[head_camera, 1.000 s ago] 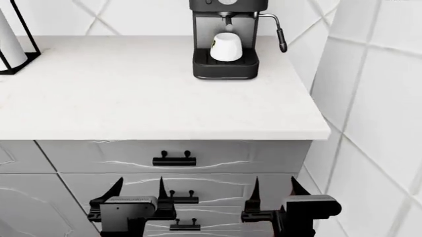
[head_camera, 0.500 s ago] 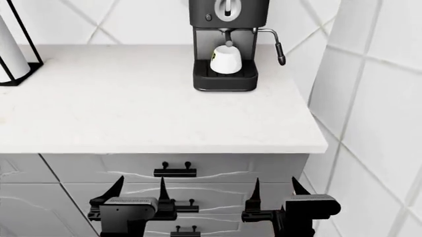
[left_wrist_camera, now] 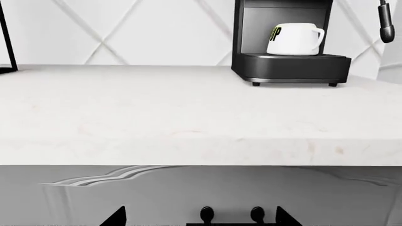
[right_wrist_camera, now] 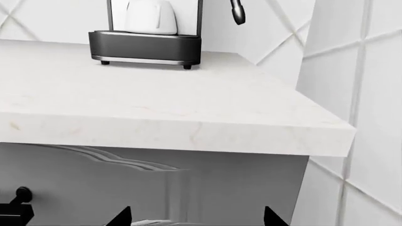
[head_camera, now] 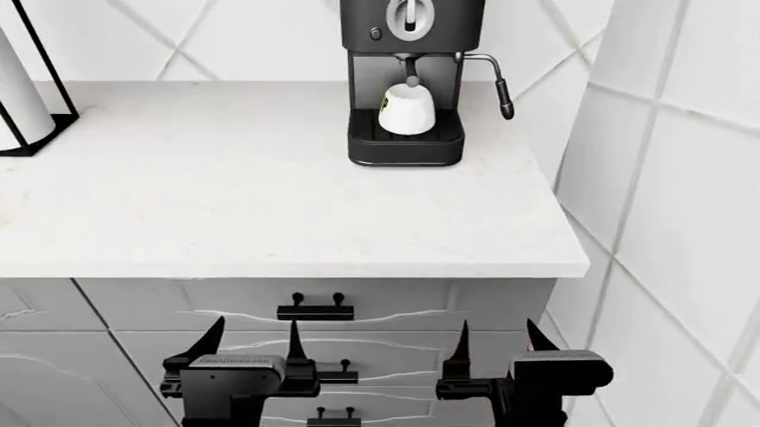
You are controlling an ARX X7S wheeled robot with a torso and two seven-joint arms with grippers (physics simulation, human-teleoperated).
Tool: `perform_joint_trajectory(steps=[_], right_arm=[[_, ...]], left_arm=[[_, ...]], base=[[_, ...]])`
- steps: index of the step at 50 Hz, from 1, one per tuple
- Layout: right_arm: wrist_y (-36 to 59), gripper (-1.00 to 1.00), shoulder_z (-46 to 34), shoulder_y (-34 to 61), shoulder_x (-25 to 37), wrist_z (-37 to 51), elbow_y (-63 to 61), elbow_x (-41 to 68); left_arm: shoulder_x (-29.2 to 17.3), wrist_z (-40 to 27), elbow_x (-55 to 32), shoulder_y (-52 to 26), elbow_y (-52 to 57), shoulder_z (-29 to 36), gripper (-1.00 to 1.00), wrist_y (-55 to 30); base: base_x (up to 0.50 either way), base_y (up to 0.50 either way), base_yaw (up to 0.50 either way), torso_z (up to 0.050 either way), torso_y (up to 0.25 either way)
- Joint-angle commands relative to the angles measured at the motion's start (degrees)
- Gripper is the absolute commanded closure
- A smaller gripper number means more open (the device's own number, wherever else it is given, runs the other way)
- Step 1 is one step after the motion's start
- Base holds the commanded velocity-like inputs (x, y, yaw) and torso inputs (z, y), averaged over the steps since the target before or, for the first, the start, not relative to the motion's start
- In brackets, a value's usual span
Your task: Press the button on the coffee machine to serve coffee.
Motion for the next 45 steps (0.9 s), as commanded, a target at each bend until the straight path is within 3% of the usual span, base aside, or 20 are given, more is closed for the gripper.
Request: perform_joint_trajectory(steps=[1, 9, 17, 26, 30, 33, 45], right_arm=[[0.09, -1.0, -0.57, 0.17, 0.4, 0.49, 0.12, 0.3], [1.9, -1.0, -0.73, 0.14, 1.12, 1.2, -3.65, 0.27], [21.05, -1.0, 2.16, 3.74, 5.09, 1.7, -25.4, 3.96], [42.73, -1.0, 5.16, 9.36, 8.81, 2.96, -42.16, 8.02], [54.45, -1.0, 7.51, 17.62, 10.36, 2.56, -47.25, 11.21], [59.94, -1.0, 8.84, 21.75, 11.35, 2.19, -48.98, 12.8], [71.58, -1.0, 15.39, 33.58, 12.4, -1.07, -50.35, 19.54]], left_arm=[[-0.77, -0.38, -1.0, 0.25, 0.38, -0.08, -1.0, -0.27], [-0.62, -1.91, -2.33, 0.16, 2.53, -0.67, -1.0, -2.45], [-4.37, -4.43, -6.16, -4.09, 23.08, 1.16, -1.0, -28.7], [-7.34, -6.05, -17.26, -12.58, 37.98, -3.75, -1.0, -51.11], [-8.09, -6.32, -20.64, -19.79, 40.01, -5.26, -1.0, -57.98], [-8.04, -6.14, -20.71, -23.12, 37.81, -5.14, -1.0, -58.67], [-10.48, -5.1, -25.16, -33.01, 35.81, -7.19, -1.0, -67.78]], base=[[0.0, 0.0, 0.0, 0.0, 0.0], [0.0, 0.0, 0.0, 0.0, 0.0], [0.0, 0.0, 0.0, 0.0, 0.0], [0.0, 0.0, 0.0, 0.0, 0.0], [0.0, 0.0, 0.0, 0.0, 0.0], [0.0, 0.0, 0.0, 0.0, 0.0], [0.0, 0.0, 0.0, 0.0, 0.0]])
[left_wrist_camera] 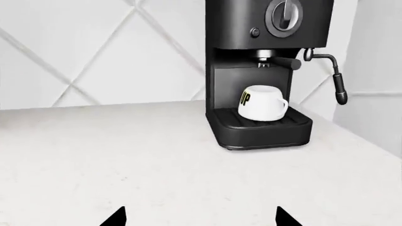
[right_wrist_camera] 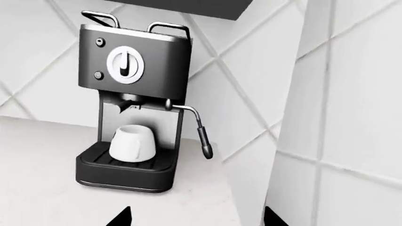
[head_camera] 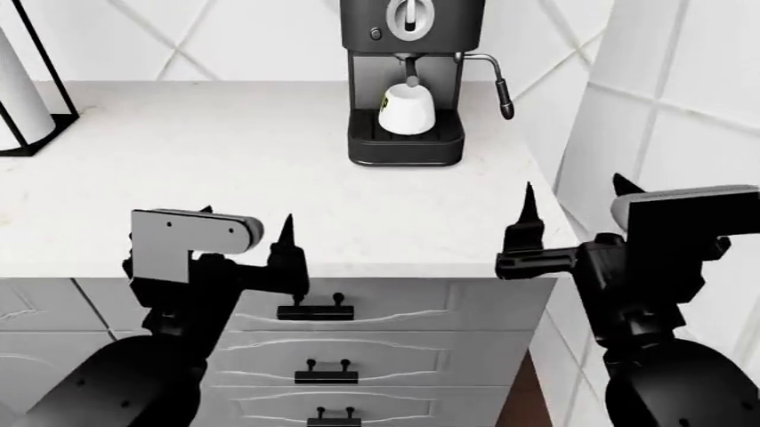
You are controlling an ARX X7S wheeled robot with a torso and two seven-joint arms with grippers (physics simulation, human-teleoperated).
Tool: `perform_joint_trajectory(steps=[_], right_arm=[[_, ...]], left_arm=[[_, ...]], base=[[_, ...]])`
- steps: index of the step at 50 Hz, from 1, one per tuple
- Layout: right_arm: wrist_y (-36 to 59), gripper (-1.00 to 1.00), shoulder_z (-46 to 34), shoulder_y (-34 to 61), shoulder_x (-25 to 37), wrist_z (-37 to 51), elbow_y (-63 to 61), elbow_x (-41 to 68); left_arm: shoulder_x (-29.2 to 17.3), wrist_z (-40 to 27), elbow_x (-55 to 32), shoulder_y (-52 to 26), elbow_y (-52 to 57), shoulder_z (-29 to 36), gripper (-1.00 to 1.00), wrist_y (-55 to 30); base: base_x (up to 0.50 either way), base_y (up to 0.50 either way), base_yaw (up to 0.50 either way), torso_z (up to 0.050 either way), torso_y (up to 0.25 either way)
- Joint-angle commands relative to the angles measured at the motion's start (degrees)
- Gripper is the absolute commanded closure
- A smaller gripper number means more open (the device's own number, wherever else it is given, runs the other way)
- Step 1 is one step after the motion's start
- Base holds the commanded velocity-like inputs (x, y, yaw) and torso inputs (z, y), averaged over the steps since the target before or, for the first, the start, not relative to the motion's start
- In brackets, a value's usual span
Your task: Press the button on the coffee machine to serve coffee.
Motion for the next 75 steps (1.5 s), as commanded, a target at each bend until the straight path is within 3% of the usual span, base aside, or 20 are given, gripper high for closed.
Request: perform_joint_trajectory(steps=[1, 9, 25, 58, 75], right_arm=[[14.96, -1.0, 5.48, 11.25, 1.95, -1.96, -4.39, 5.89], [19.52, -1.0, 8.13, 13.19, 3.02, -2.21, -5.35, 7.47], [16.36, -1.0, 9.87, 10.1, 2.7, -2.37, -4.68, 7.48], [15.89, -1.0, 7.98, 11.01, 3.81, -1.92, -3.2, 8.12], [16.51, -1.0, 6.76, 12.3, 3.77, -1.28, -2.38, 8.56]], left_arm=[[-2.25, 0.35, -5.27, -10.35, 0.94, -2.49, -1.0, -11.45], [-2.54, 0.25, -6.24, -12.86, 0.61, -2.73, -1.0, -13.19], [-3.39, -0.27, -6.38, -12.6, 0.06, -3.07, -1.0, -13.42], [-4.78, -0.5, -6.33, -10.87, -0.62, -4.34, -1.0, -10.86], [-5.33, -1.06, -6.67, -10.26, -0.32, -5.21, -1.0, -10.59]], base=[[0.0, 0.0, 0.0, 0.0, 0.0], [0.0, 0.0, 0.0, 0.0, 0.0], [0.02, 0.0, 0.0, 0.0, 0.0], [0.4, -0.07, 0.0, 0.0, 0.0], [0.17, 0.0, 0.0, 0.0, 0.001]])
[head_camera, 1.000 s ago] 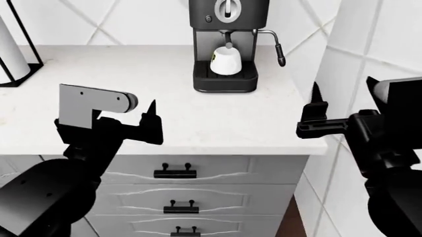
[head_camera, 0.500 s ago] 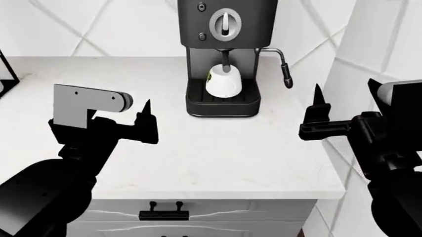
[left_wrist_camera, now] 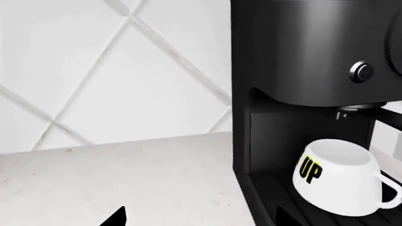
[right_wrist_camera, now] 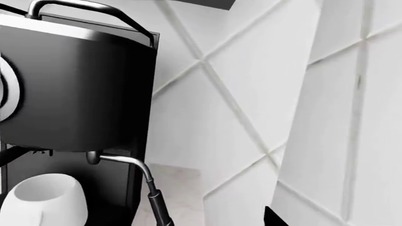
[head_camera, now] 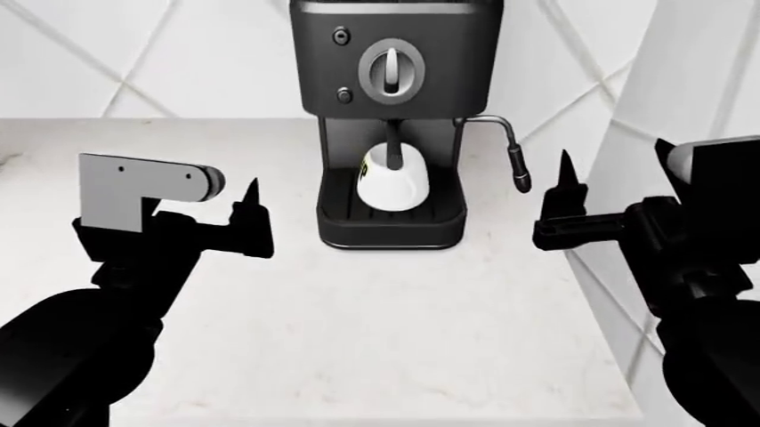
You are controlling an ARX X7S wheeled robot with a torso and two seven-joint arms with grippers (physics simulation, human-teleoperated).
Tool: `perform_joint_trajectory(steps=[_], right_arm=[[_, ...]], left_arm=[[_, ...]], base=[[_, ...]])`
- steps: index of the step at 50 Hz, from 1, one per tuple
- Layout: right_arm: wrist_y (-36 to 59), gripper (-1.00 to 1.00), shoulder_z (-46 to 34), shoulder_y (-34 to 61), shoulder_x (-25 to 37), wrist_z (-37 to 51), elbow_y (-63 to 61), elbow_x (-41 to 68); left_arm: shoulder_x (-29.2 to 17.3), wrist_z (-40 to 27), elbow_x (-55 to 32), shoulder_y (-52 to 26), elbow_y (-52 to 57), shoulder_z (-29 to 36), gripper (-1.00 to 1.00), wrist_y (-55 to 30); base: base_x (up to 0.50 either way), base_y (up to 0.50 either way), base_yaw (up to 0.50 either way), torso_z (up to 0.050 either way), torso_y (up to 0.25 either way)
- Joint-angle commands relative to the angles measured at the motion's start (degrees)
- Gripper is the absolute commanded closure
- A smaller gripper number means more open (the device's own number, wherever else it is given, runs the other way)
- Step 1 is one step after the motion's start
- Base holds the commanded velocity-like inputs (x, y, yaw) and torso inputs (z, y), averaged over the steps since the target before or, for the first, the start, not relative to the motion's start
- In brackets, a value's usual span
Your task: Press the button on the coffee machine to serve coffee.
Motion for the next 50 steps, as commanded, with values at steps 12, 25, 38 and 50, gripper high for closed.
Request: perform_joint_trajectory(steps=[12, 25, 38, 50], right_arm=[[-0.64, -1.0, -0.36, -0.45, 0.25, 0.41, 0.9, 0.42], [0.11, -1.0, 0.4, -1.05, 0.78, 0.97, 0.29, 0.77], [-0.76, -1.0, -0.08, -1.46, 0.62, 1.23, 1.0, 0.9], [-0.43, -1.0, -0.16, -1.04, 0.62, 1.68, 1.12, 1.26]], left_arm=[[-0.44, -0.43, 0.0, 0.21, -0.49, 0.43, -1.0, 0.63], [0.28, -3.28, -5.14, -4.01, 5.78, -2.03, -1.0, -7.78], [6.43, -19.56, -31.07, -21.95, 7.57, -4.42, -1.0, -24.14], [6.65, -35.73, -46.71, -28.45, 2.75, -2.67, -1.0, -22.58]], base=[[0.22, 0.0, 0.0, 0.0, 0.0], [0.02, 0.0, 0.0, 0.0, 0.0], [0.0, 0.0, 0.0, 0.0, 0.0], [0.0, 0.0, 0.0, 0.0, 0.0]])
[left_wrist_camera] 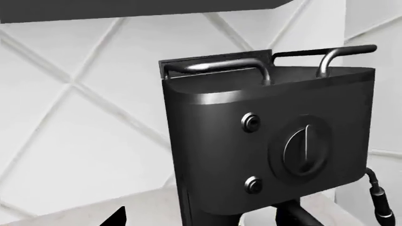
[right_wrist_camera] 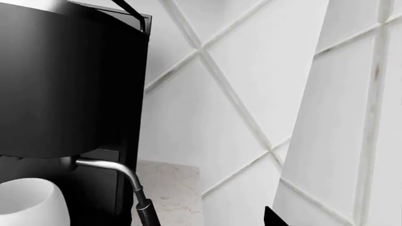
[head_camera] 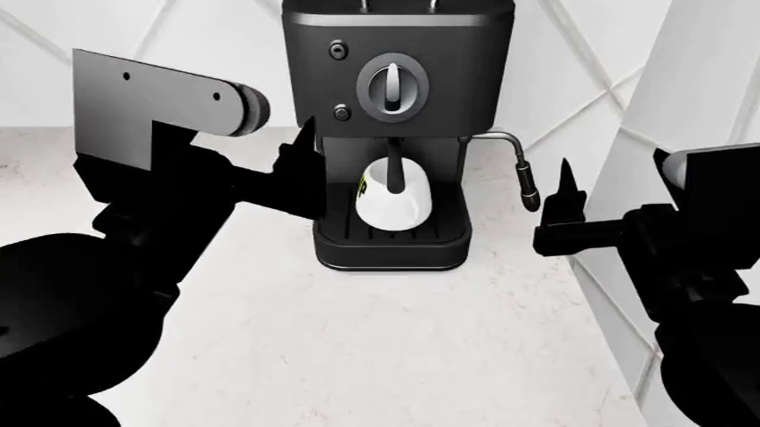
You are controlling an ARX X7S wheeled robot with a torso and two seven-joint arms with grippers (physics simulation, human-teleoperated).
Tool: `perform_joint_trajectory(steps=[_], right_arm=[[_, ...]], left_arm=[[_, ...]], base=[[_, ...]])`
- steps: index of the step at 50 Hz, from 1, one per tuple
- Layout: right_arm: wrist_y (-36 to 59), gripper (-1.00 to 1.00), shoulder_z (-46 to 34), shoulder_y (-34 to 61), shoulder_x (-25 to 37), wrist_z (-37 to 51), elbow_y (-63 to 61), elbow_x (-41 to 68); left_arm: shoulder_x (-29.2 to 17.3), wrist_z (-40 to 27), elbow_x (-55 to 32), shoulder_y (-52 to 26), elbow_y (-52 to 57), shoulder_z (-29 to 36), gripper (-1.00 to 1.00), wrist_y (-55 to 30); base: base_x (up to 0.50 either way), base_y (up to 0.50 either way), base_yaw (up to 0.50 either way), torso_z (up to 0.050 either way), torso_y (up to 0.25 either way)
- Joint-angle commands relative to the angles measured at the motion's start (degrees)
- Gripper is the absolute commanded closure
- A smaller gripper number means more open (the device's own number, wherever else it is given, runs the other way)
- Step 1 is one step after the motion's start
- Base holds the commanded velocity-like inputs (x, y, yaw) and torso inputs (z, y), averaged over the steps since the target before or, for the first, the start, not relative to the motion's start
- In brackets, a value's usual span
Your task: Press the button on the coffee machine to serve coffee.
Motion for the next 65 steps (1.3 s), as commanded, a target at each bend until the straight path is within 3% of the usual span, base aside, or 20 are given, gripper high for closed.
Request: perform_joint_trajectory(steps=[1, 16, 25, 33, 34, 50, 56, 65], right_arm=[[-0.2, -1.0, -0.44, 0.04, -0.11, 0.44, 0.32, 0.16], [0.33, -1.0, -0.91, 0.67, 0.13, 0.93, 0.55, 0.59], [-1.32, -1.0, -1.25, -0.06, 0.31, 0.92, 1.61, 0.25], [-1.72, -1.0, -1.24, -0.49, 0.4, 1.09, 1.71, 0.32], [-1.88, -1.0, -1.31, -0.6, 0.39, 1.1, 1.79, 0.29], [-3.04, -1.0, -1.33, -1.5, 0.51, 1.3, 2.4, 0.35], [-2.75, -1.0, -1.41, -1.24, 0.47, 1.48, 2.46, 0.59], [-2.72, -1.0, -1.65, -0.96, 0.61, 1.62, 2.68, 0.81]], left_arm=[[1.4, -13.63, -14.7, -8.25, -2.61, 1.42, -1.0, -1.75], [1.48, -22.97, -25.04, -15.13, -5.74, 8.19, -1.0, 0.31], [1.85, -16.37, -16.57, -13.4, -5.87, 11.67, -1.0, 2.3], [1.43, -17.52, -16.61, -13.75, -6.19, 13.06, -1.0, 2.86], [1.41, -17.57, -16.48, -13.82, -6.15, 13.17, 1.0, 3.02], [1.09, -16.31, -13.69, -13.73, -6.14, 16.45, 1.0, 5.11], [-0.06, -13.37, -5.27, -12.69, -5.96, 19.32, 1.0, 8.47], [-0.17, -12.36, -0.26, -11.92, -6.87, 21.41, 1.0, 11.73]], base=[[0.0, 0.0, 0.0, 0.0, 0.0], [0.0, 0.0, 0.0, 0.0, 0.0], [0.0, 0.0, 0.0, 0.0, 0.0], [0.0, 0.0, 0.0, 0.0, 0.0], [0.0, 0.0, 0.0, 0.0, 0.0], [0.0, 0.0, 0.0, 0.0, 0.0], [0.0, 0.0, 0.0, 0.0, 0.0], [0.0, 0.0, 0.0, 0.0, 0.0]])
